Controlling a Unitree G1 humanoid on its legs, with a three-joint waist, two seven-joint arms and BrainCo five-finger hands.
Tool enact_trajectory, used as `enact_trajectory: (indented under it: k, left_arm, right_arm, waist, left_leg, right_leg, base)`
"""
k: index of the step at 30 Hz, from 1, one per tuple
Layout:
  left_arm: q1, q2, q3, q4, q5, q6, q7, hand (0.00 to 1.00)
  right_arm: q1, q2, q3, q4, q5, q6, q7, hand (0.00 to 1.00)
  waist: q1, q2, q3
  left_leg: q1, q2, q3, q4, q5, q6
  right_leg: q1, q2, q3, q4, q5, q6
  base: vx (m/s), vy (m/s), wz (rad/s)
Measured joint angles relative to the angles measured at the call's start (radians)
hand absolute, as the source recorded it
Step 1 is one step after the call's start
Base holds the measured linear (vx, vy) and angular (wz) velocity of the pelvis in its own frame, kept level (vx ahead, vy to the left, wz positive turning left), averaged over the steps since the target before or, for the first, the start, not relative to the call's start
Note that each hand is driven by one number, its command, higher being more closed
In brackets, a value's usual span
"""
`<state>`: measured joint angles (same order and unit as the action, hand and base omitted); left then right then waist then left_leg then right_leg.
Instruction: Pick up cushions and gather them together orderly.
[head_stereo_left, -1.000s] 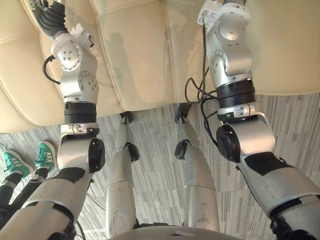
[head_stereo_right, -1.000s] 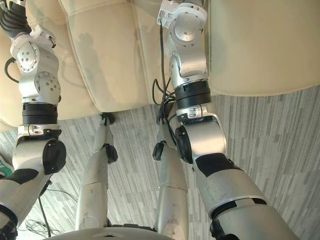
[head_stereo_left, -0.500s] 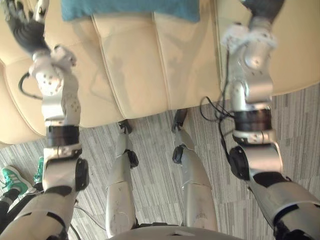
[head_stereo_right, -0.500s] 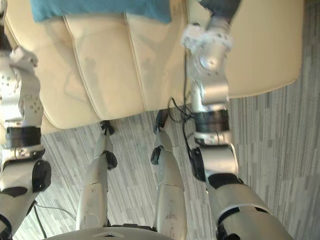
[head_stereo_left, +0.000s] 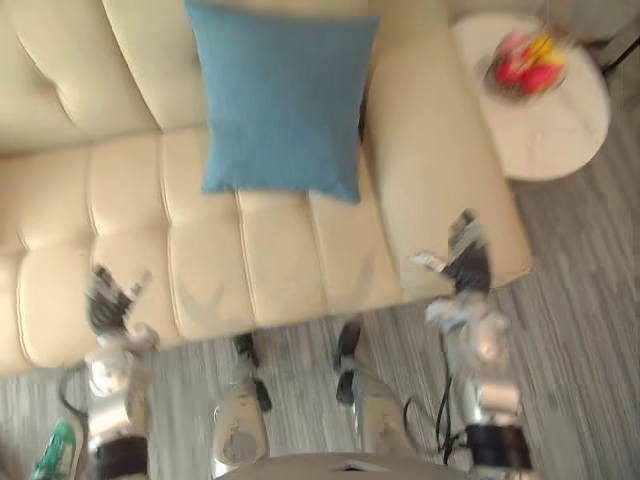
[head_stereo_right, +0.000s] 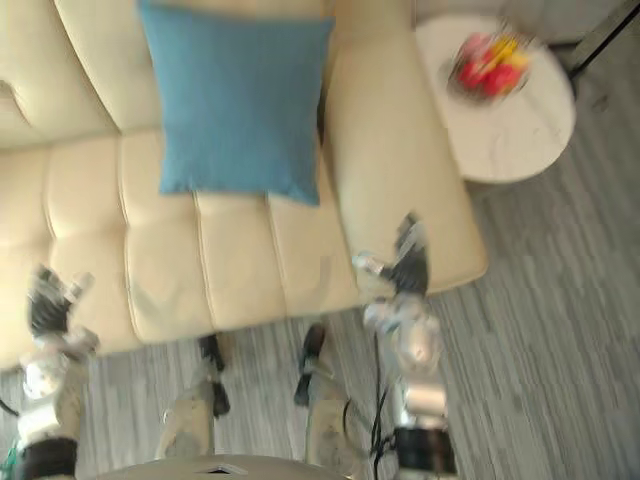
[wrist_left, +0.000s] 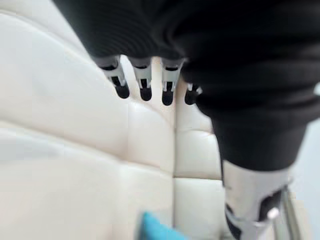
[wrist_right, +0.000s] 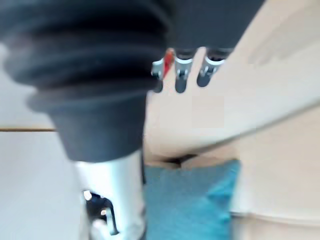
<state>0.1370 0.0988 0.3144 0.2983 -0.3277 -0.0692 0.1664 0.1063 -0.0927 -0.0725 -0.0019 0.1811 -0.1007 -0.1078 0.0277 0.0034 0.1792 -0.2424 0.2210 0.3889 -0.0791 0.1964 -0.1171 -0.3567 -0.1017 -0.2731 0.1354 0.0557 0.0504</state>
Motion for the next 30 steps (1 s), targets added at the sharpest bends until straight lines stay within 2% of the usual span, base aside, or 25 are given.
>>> enact_trajectory:
  k: [2, 6, 10, 13, 17, 22, 25, 26, 28, 30]
  left_arm:
    - [0.036, -0.079, -0.024, 0.186, 0.013, 0.020, -0.033, 0.00]
    - [0.034, -0.151, -0.018, 0.430, 0.070, 0.042, -0.050, 0.00]
    - [0.030, -0.156, 0.019, 0.559, 0.182, 0.067, -0.047, 0.00]
    - [0.032, -0.153, 0.040, 0.620, 0.233, 0.078, -0.041, 0.00]
    - [0.021, -0.135, 0.041, 0.660, 0.256, 0.086, -0.037, 0.00]
    - [0.009, -0.134, 0.039, 0.671, 0.277, 0.089, -0.027, 0.00]
    - [-0.004, -0.133, 0.035, 0.676, 0.291, 0.089, -0.026, 0.00]
    - [-0.004, -0.129, 0.020, 0.683, 0.292, 0.089, -0.026, 0.00]
    - [-0.021, -0.125, -0.003, 0.694, 0.292, 0.089, -0.026, 0.00]
    - [-0.033, -0.120, -0.005, 0.695, 0.292, 0.090, -0.026, 0.00]
  right_arm:
    - [0.052, 0.053, 0.034, 0.195, -0.033, 0.019, 0.040, 0.00]
    - [0.073, 0.098, 0.042, 0.460, -0.148, 0.055, 0.043, 0.00]
    - [0.073, 0.106, 0.025, 0.634, -0.242, 0.074, 0.042, 0.00]
    - [0.067, 0.103, 0.006, 0.717, -0.268, 0.083, 0.042, 0.00]
    - [0.042, 0.092, -0.051, 0.803, -0.267, 0.082, 0.040, 0.00]
    - [0.026, 0.068, -0.110, 0.875, -0.266, 0.087, 0.033, 0.00]
    - [0.015, 0.063, -0.148, 0.899, -0.265, 0.091, 0.033, 0.00]
    - [0.005, 0.062, -0.162, 0.900, -0.266, 0.099, 0.033, 0.00]
    - [0.000, 0.064, -0.182, 0.906, -0.264, 0.106, 0.032, 0.00]
    - [-0.013, 0.066, -0.185, 0.906, -0.266, 0.107, 0.031, 0.00]
  waist:
    - [-0.001, -0.002, -0.064]
    - [-0.002, 0.001, -0.123]
    - [-0.001, 0.010, -0.165]
    - [-0.001, 0.017, -0.183]
    - [-0.002, 0.019, -0.185]
    - [-0.002, 0.020, -0.182]
    - [-0.005, 0.023, -0.177]
    - [-0.015, 0.014, -0.167]
    - [-0.021, 0.017, -0.160]
    - [-0.022, 0.006, -0.140]
  left_leg:
    - [0.071, 0.000, 0.022, 0.000, -0.028, -0.008]
    - [0.155, 0.000, 0.028, -0.005, -0.049, -0.010]
    - [0.214, 0.000, 0.031, -0.006, -0.065, -0.016]
    - [0.239, -0.004, 0.032, -0.006, -0.077, -0.022]
    - [0.281, -0.009, 0.018, -0.006, -0.089, -0.024]
    - [0.300, -0.028, -0.013, 0.001, -0.094, -0.018]
    - [0.312, -0.064, -0.066, -0.001, -0.136, -0.022]
    - [0.319, -0.072, -0.053, -0.004, -0.139, -0.018]
    - [0.327, -0.082, -0.025, 0.000, -0.145, -0.014]
    - [0.331, -0.092, 0.017, 0.000, -0.151, -0.006]
  right_leg:
    - [0.073, 0.006, 0.015, -0.040, -0.002, 0.000]
    - [0.182, 0.015, 0.017, -0.098, 0.001, 0.004]
    - [0.259, 0.021, 0.021, -0.142, 0.002, 0.005]
    - [0.297, 0.024, 0.035, -0.167, 0.007, 0.013]
    - [0.359, 0.025, 0.031, -0.183, 0.013, 0.017]
    - [0.377, 0.012, 0.018, -0.174, 0.005, 0.024]
    - [0.350, -0.002, 0.074, -0.151, -0.008, 0.037]
    - [0.346, -0.007, 0.092, -0.149, -0.003, 0.036]
    - [0.328, -0.014, 0.126, -0.140, -0.001, 0.038]
    - [0.298, -0.018, 0.176, -0.128, 0.017, 0.049]
  base:
    - [0.10, 0.015, -0.21]
    - [0.06, 0.009, -0.02]
    - [0.06, 0.005, 0.01]
    - [0.05, 0.006, -0.04]
    - [0.09, -0.002, 0.09]
    - [0.08, 0.017, 0.13]
    - [0.04, 0.051, -0.39]
    - [0.04, 0.059, -0.47]
    - [0.04, 0.051, -0.44]
    - [0.02, 0.051, -0.65]
